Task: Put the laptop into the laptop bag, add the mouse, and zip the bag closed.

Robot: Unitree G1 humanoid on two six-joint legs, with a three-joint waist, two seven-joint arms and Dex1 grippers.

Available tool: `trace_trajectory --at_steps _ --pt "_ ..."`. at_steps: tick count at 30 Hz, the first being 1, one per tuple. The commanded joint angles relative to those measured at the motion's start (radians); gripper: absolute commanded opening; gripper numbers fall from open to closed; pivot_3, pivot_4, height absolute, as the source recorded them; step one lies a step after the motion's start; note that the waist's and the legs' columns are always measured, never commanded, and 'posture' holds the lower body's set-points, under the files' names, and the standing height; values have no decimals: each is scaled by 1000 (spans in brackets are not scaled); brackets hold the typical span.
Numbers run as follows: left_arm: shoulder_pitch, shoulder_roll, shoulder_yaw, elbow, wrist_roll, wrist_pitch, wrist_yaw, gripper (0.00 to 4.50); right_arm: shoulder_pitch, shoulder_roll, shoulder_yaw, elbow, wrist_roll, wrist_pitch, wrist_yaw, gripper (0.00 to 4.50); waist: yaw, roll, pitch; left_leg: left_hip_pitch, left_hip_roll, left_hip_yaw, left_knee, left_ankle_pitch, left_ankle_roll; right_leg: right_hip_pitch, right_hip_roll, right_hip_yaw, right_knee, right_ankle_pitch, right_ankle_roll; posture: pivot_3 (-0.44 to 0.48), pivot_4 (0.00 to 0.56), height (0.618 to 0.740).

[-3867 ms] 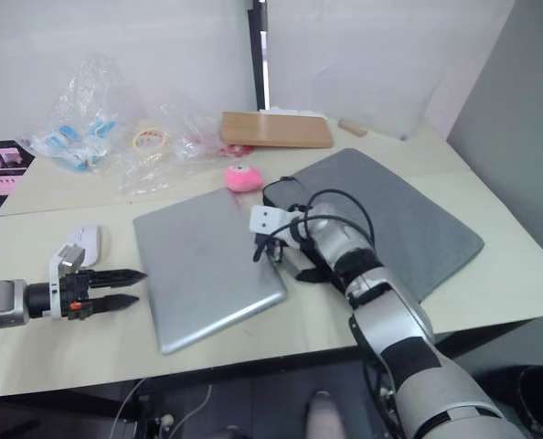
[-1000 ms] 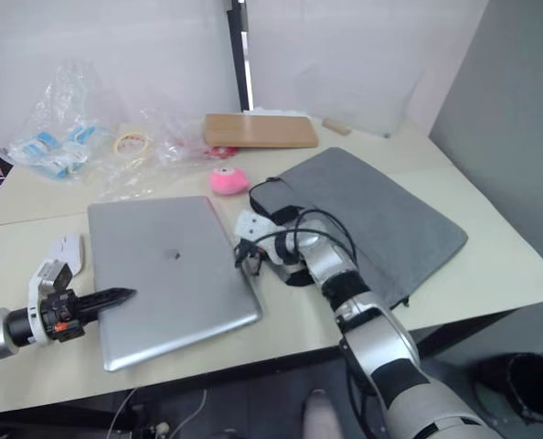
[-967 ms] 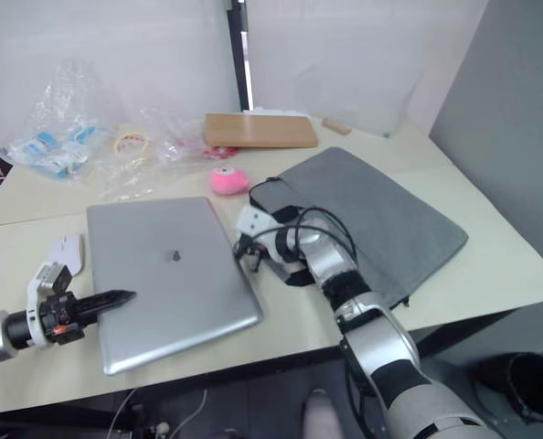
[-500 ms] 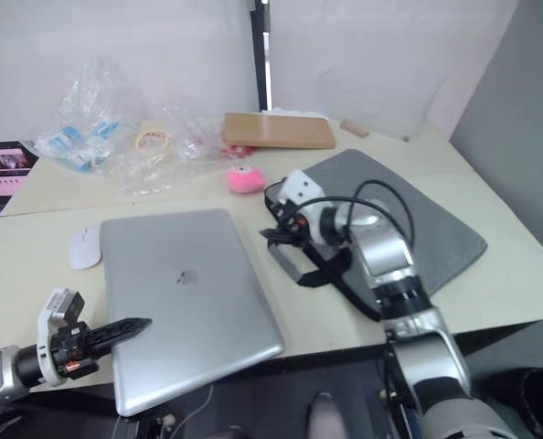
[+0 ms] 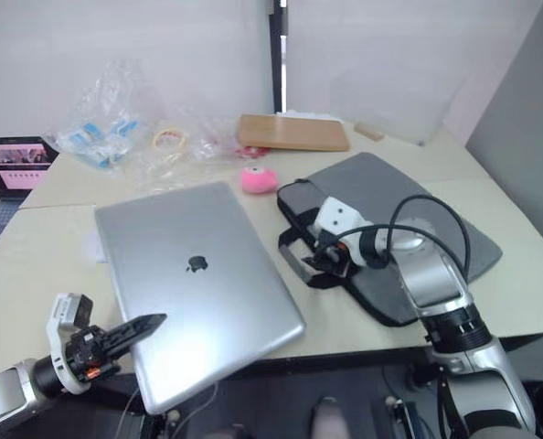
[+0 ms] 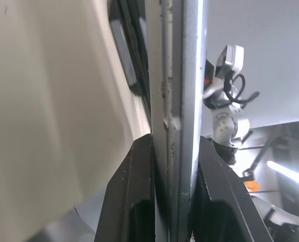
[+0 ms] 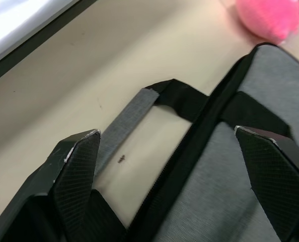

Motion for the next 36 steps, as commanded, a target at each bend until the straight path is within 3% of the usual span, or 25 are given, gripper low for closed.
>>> trace_trajectory --at_steps 1,6,12,15,20,25,30,36 --pt "-15 18 8 -26 -78 4 -68 291 18 -11 3 -19 -33 -9 -49 4482 3 0 0 0 0 0 0 0 0 0 0 0 0 0 0 0 150 740" --pt "-47 31 0 39 -78 40 -105 291 23 -13 10 24 -45 -27 -75 3044 -1 0 0 0 0 1 0 0 0 0 1 0 -1 0 0 0 150 740" --pt "-78 33 0 64 -78 54 -103 291 18 -13 4 60 -54 -37 -99 876 -1 0 0 1 0 1 0 0 -1 0 1 0 -1 0 0 0 150 740" --pt "-80 33 1 64 -78 54 -104 291 23 -21 3 71 -62 -43 -110 39 -1 0 0 1 1 1 0 0 -1 0 1 0 -1 0 0 0 150 740" --pt "-82 43 0 82 -78 68 -112 291 27 -26 -21 57 -41 -31 -104 39 1 0 0 1 0 1 0 0 -1 0 1 0 -1 0 0 0 150 740" --pt "-104 48 -10 58 -78 39 -62 291 1 13 -114 -18 106 143 -83 39 1 0 0 0 1 1 0 0 -1 0 1 0 -1 0 0 0 150 740" --pt "-210 43 -68 129 -78 70 -19 291 -59 37 -210 -53 225 340 -113 39 5 0 0 0 1 1 0 0 -1 1 1 0 -3 0 0 0 150 740" --pt "-348 29 -143 225 -78 129 12 291 -123 5 -237 -46 280 408 -128 39 1 0 0 0 1 0 -1 0 -1 0 2 -1 -3 0 0 0 150 740"
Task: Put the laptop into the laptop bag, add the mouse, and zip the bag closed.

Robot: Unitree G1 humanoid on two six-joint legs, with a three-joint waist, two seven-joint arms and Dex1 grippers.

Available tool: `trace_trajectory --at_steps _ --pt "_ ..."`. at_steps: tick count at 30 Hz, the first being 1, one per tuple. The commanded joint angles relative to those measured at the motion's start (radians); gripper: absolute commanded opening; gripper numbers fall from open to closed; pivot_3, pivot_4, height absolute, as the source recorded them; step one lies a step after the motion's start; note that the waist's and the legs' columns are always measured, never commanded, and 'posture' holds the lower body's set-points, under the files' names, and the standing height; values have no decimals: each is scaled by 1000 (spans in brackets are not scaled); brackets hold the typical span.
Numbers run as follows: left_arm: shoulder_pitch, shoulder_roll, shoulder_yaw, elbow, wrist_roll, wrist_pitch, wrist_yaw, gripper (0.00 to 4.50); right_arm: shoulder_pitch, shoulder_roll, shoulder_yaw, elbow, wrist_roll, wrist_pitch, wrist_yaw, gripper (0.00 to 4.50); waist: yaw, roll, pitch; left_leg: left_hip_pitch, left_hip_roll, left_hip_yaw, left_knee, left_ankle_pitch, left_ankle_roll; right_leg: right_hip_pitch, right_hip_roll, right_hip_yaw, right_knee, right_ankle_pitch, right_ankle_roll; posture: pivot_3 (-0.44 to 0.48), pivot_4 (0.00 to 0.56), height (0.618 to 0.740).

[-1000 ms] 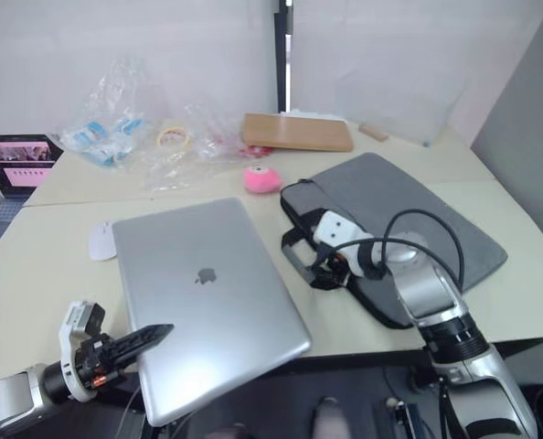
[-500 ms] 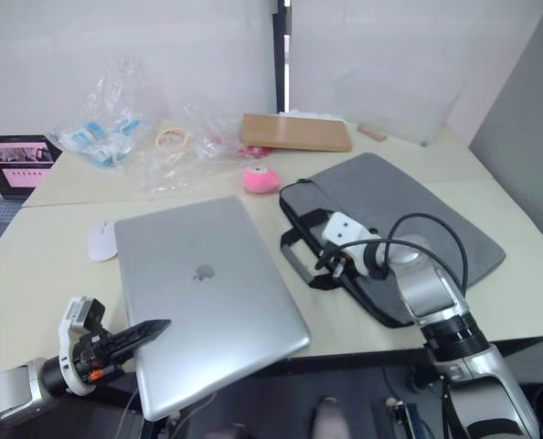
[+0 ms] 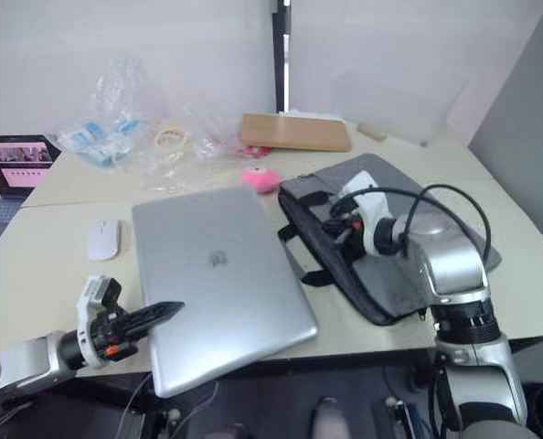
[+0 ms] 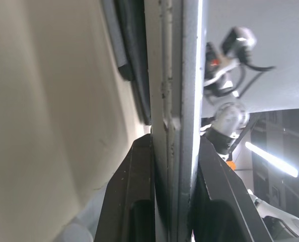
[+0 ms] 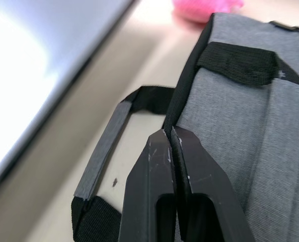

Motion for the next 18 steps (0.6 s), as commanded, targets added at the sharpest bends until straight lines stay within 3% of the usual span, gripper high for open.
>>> trace_trajectory --at_steps 1,6,10,18 --pt "-93 -13 -5 11 -63 34 -24 291 -46 -22 -39 -30 39 25 -11 39 -1 0 0 0 0 0 0 0 0 0 0 0 0 0 0 0 150 740" --pt "-176 -80 -23 48 -63 27 48 291 -65 -23 -33 -55 68 53 -26 39 1 0 0 0 0 0 1 0 0 0 0 0 0 0 0 0 150 740" --pt "-262 -200 -36 94 -63 0 195 291 -76 -6 -35 -59 94 67 -48 39 4 0 0 0 0 0 3 0 0 1 -1 0 1 1 1 0 150 740" --pt "-347 -339 5 146 -63 7 352 291 -87 3 -24 -68 121 83 -82 39 9 0 0 -1 0 0 5 0 0 1 -1 1 1 2 1 0 150 740"
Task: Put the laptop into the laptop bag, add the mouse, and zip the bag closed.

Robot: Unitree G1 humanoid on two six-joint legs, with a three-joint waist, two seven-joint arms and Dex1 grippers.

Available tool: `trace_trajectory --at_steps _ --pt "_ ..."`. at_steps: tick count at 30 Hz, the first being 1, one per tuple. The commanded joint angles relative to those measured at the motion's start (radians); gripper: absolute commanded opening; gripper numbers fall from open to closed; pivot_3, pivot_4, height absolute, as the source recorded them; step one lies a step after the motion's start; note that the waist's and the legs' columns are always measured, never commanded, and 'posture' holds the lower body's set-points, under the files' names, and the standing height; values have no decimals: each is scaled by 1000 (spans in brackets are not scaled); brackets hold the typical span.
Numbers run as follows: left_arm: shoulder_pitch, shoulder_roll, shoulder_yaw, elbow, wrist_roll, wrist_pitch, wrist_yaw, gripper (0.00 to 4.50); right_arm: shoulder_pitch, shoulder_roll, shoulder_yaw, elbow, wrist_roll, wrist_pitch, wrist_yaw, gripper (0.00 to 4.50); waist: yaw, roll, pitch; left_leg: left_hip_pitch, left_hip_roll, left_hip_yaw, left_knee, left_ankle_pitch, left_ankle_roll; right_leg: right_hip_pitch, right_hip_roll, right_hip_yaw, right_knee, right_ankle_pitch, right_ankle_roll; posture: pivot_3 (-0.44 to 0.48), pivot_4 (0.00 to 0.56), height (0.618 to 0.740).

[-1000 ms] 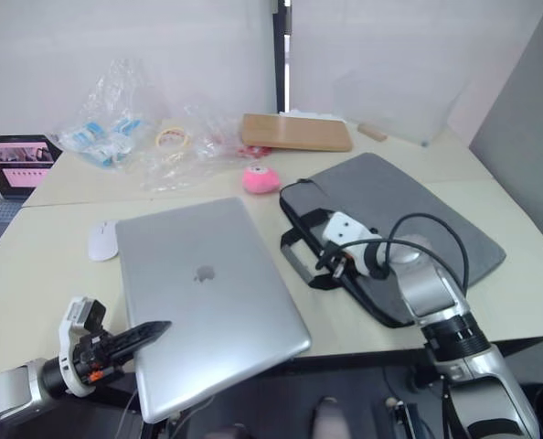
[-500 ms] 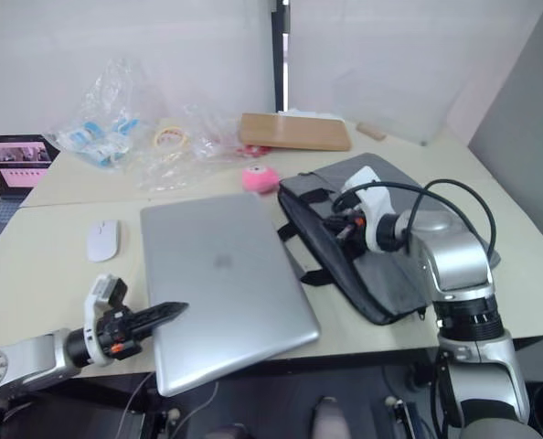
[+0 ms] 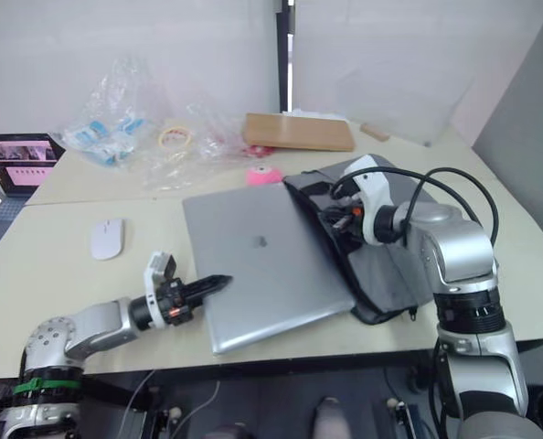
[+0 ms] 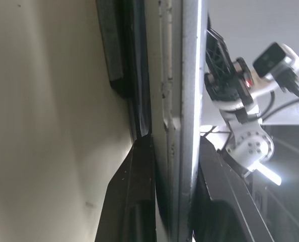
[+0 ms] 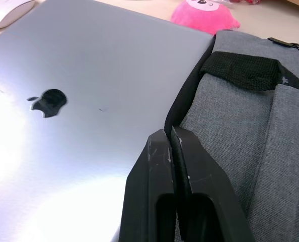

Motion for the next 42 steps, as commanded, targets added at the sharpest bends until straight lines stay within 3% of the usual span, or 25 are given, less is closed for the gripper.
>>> trace_trajectory --at_steps 1,31,42 --pt "-50 -36 52 -20 -62 7 15 291 -34 2 -16 -53 28 1 -14 39 3 0 0 0 0 0 0 0 0 0 0 0 0 0 0 0 150 740" --pt "-304 -235 -28 177 -62 20 208 291 -40 32 9 -100 103 36 -81 39 18 -1 0 -1 0 0 2 0 0 1 -1 1 -1 2 1 0 150 740" --pt "-316 -339 -66 188 -37 -105 287 291 -50 88 -9 -153 147 106 -120 39 21 -1 0 -1 -1 0 3 0 0 1 -1 1 -1 2 2 0 150 740"
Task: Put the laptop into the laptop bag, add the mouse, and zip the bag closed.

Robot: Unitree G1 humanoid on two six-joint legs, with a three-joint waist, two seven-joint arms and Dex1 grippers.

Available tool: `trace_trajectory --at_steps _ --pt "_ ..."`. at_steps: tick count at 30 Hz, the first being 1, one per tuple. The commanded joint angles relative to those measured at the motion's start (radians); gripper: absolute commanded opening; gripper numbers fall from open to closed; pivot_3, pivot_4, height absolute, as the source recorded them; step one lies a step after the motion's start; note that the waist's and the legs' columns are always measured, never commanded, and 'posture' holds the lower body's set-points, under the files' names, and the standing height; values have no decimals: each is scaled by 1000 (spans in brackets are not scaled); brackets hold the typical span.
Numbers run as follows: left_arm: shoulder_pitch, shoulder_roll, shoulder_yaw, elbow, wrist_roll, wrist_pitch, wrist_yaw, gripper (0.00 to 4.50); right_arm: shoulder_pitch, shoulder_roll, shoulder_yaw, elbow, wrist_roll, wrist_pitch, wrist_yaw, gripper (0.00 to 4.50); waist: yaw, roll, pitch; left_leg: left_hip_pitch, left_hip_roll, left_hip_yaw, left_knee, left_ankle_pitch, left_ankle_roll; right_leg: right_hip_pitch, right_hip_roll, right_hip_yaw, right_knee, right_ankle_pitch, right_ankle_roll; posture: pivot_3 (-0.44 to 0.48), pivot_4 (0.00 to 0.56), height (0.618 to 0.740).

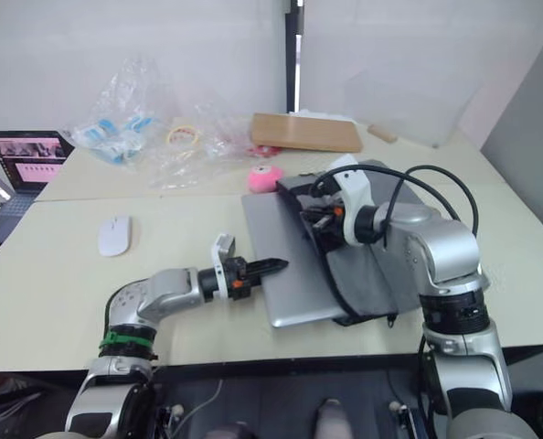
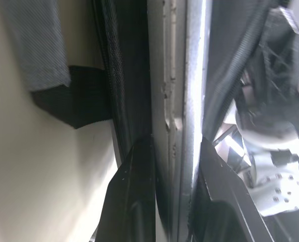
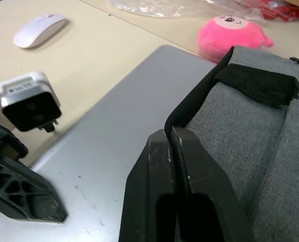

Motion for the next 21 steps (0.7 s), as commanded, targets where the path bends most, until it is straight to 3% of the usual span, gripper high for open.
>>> trace_trajectory --at_steps 1,13,21 --pt "-51 -56 -2 -18 -20 -58 -22 291 -25 19 -29 -78 53 30 -8 39 1 0 0 0 0 0 0 0 0 0 0 0 0 0 0 0 150 740" --pt "-148 -164 -23 91 224 -67 -149 291 -25 41 -49 -99 86 74 -37 39 7 0 0 0 0 0 1 0 0 3 0 -1 -4 1 1 0 150 740" --pt "-233 -214 -44 168 453 -39 -300 291 -25 40 -58 -107 102 90 -52 39 10 0 0 0 0 -1 1 0 0 5 0 -1 -9 4 2 0 150 740"
